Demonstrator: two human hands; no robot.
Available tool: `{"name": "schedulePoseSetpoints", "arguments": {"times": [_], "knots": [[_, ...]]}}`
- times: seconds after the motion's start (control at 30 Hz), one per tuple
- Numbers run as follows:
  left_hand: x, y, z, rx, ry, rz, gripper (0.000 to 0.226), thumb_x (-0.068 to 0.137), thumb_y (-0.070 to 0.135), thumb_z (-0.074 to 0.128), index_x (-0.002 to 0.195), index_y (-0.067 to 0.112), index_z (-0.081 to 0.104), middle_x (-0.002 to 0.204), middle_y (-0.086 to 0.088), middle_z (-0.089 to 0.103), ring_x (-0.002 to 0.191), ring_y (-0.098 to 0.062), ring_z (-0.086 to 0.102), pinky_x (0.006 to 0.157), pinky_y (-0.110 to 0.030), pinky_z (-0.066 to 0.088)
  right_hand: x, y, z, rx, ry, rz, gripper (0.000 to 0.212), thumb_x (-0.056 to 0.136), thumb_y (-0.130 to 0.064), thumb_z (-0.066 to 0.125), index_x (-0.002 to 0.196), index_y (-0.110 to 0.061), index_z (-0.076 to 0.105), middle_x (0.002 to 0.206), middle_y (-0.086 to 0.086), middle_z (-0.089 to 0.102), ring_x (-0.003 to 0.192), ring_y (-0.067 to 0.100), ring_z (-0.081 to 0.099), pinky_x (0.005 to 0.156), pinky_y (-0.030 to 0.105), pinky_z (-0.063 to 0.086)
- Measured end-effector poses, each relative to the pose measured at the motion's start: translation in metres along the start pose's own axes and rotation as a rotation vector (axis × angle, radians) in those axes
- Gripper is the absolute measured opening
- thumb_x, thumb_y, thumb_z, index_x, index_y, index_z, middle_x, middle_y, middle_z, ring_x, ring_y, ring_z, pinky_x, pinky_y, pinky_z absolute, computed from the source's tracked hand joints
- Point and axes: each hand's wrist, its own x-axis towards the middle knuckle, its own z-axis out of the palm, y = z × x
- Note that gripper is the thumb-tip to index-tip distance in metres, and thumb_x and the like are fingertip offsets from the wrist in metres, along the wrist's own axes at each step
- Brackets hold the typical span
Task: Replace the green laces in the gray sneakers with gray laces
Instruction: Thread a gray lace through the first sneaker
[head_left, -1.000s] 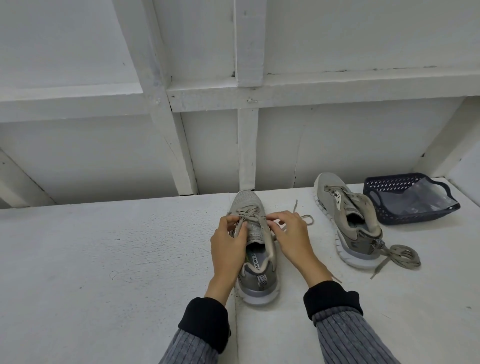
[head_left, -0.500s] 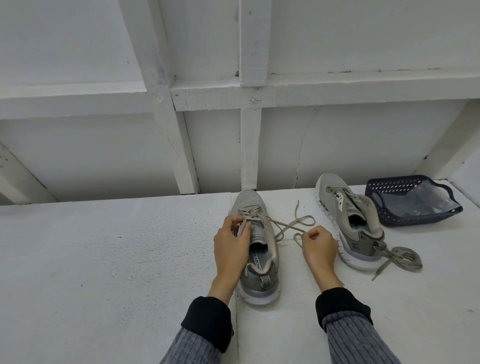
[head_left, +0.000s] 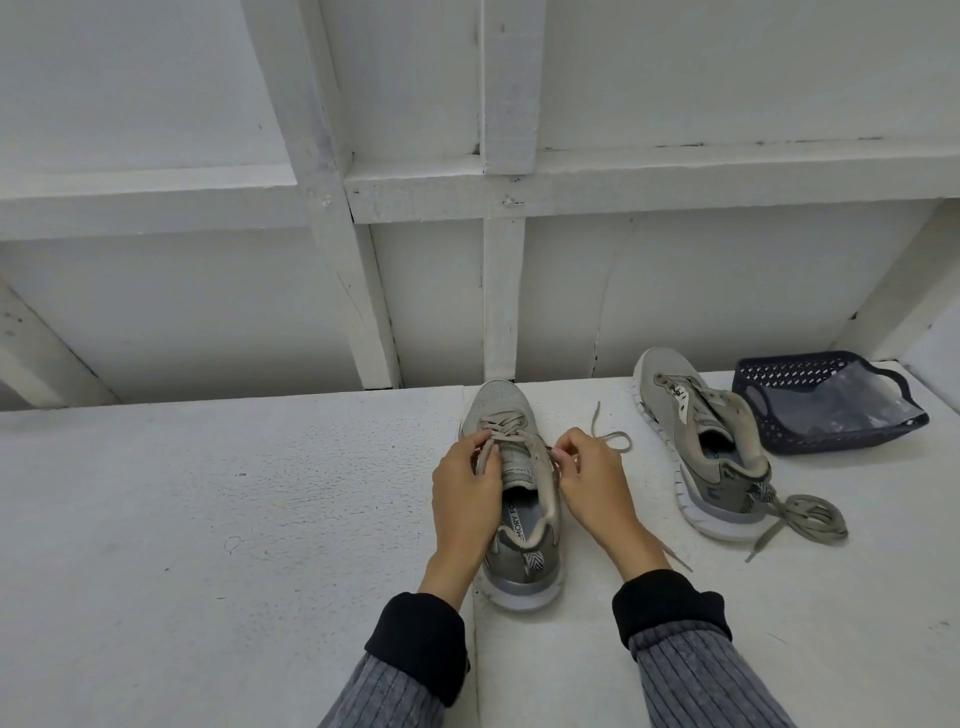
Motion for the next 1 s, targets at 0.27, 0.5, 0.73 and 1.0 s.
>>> {"name": "schedulePoseSetpoints", "arguments": {"times": [0.27,0.5,0.73,1.0], "knots": [[-0.001,0.002,-0.002,0.008,0.011,-0.029,0.029,0.097,0.026,0.057,0.123,0.019,0.068,0.119,0.004,0.068,0.105,-0.004,0.059,0.088,-0.013,0.041,-0.008,0.008,0.001,0.166,-0.054,0.164,0.018,0.097,-0.019,0.054,0.08,-0.016,0.059,0.068,0.001,0.063,0.065,0.017,0.06,0.059,0.024,0.046],[-0.004,0.005,-0.004,0.017,0.038,-0.055,0.023,0.094,0.034,0.061,0.114,0.031,0.071,0.105,0.018,0.071,0.097,0.001,0.063,0.079,-0.011,0.045,0.02,0.029,-0.01,0.043,0.134,0.256,0.015,0.097,-0.014,0.05,0.095,-0.009,0.064,0.087,0.005,0.064,0.08,0.021,0.059,0.066,0.027,0.041],[-0.004,0.004,-0.002,-0.01,0.075,-0.053,0.001,0.092,0.032,0.065,0.094,0.033,0.065,0.087,0.017,0.071,0.083,0.004,0.065,0.076,-0.023,0.053,0.082,0.036,-0.013,-0.129,0.128,0.265,0.02,0.096,-0.011,0.05,0.099,-0.003,0.067,0.102,0.014,0.067,0.091,0.027,0.06,0.074,0.031,0.047],[-0.003,0.004,-0.002,-0.033,0.087,-0.076,0.008,0.091,0.033,0.068,0.09,0.028,0.062,0.084,0.018,0.071,0.082,0.007,0.064,0.072,-0.017,0.048,0.098,0.045,0.006,-0.472,0.113,0.347,0.03,0.096,-0.021,0.055,0.112,0.003,0.062,0.12,0.023,0.054,0.115,0.037,0.045,0.09,0.042,0.042]]}}
